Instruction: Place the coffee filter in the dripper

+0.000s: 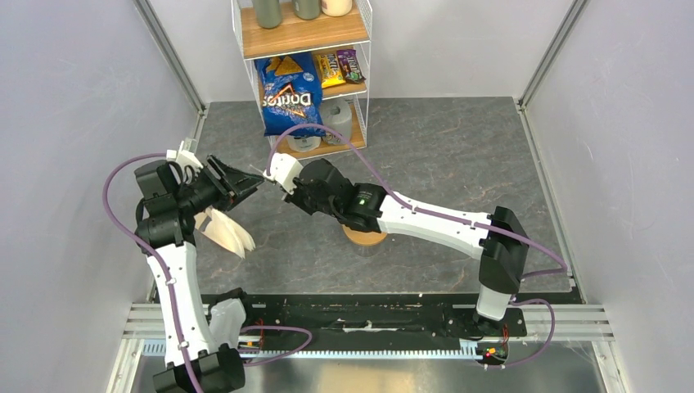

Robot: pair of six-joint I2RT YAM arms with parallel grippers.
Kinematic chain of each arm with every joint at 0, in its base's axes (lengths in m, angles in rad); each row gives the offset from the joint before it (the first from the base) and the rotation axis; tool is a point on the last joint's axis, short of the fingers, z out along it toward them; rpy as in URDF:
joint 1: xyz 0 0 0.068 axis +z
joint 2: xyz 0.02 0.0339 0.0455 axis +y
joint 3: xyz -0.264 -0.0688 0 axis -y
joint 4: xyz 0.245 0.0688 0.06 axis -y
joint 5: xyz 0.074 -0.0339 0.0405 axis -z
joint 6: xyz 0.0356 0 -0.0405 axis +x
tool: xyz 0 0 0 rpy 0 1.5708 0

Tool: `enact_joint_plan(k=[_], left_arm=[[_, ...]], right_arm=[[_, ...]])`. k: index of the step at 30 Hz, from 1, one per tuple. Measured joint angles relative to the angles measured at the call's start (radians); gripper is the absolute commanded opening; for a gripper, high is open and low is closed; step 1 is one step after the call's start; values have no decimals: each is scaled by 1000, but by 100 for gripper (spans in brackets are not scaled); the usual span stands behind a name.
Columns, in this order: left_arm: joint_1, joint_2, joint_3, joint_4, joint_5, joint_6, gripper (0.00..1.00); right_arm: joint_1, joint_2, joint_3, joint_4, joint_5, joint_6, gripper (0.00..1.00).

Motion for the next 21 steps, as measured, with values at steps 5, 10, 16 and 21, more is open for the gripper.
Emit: enact_joint_plan(k=[5,10,16,21], left_arm=[[-5,5,-17,10,-23,-4,56],[-6,11,-22,16,-39,-9,57],[-9,9,-28,49,-31,-31,59],[-11,7,-32,66,-31,-37,55]], right_arm=[[7,8,14,-2,3,-5,0],[13,16,23,-6,3,-8,0],[15,22,23,-12,3,-10,0],[16,23,23,-14,3,-12,0]])
